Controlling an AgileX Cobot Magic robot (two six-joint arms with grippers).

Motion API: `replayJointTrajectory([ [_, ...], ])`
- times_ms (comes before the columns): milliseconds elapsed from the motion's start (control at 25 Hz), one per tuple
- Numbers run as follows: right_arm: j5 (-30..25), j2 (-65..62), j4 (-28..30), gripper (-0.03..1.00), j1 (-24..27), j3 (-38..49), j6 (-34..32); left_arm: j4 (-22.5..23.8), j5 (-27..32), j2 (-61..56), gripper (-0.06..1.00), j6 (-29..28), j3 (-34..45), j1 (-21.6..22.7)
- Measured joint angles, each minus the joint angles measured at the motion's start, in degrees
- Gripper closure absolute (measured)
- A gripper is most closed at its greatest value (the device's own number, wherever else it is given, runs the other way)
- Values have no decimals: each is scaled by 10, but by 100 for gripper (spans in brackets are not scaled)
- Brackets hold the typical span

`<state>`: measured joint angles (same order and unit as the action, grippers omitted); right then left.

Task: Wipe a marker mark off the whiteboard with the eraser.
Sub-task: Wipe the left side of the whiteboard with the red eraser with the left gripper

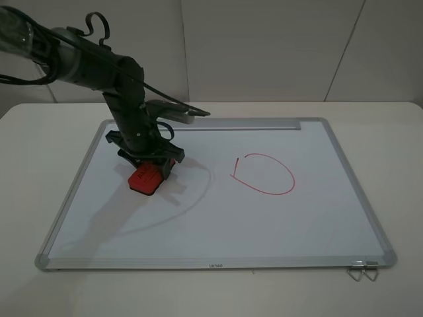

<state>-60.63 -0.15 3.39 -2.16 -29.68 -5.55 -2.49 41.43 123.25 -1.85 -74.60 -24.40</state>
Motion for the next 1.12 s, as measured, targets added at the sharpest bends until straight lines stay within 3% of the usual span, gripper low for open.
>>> replayJointTrajectory([
  [240, 0, 0, 0, 24, 0, 0, 0, 5, -46, -35, 37, -3, 77, 62],
  [560, 0, 0, 0, 24, 0, 0, 0, 7, -57, -37, 37, -6, 78, 63],
  [840, 0, 0, 0, 24, 0, 0, 0, 25, 10, 29, 37, -7, -50, 33],
  [1120, 0, 0, 0, 24, 0, 0, 0, 21, 44, 106, 37, -7, -203, -30],
])
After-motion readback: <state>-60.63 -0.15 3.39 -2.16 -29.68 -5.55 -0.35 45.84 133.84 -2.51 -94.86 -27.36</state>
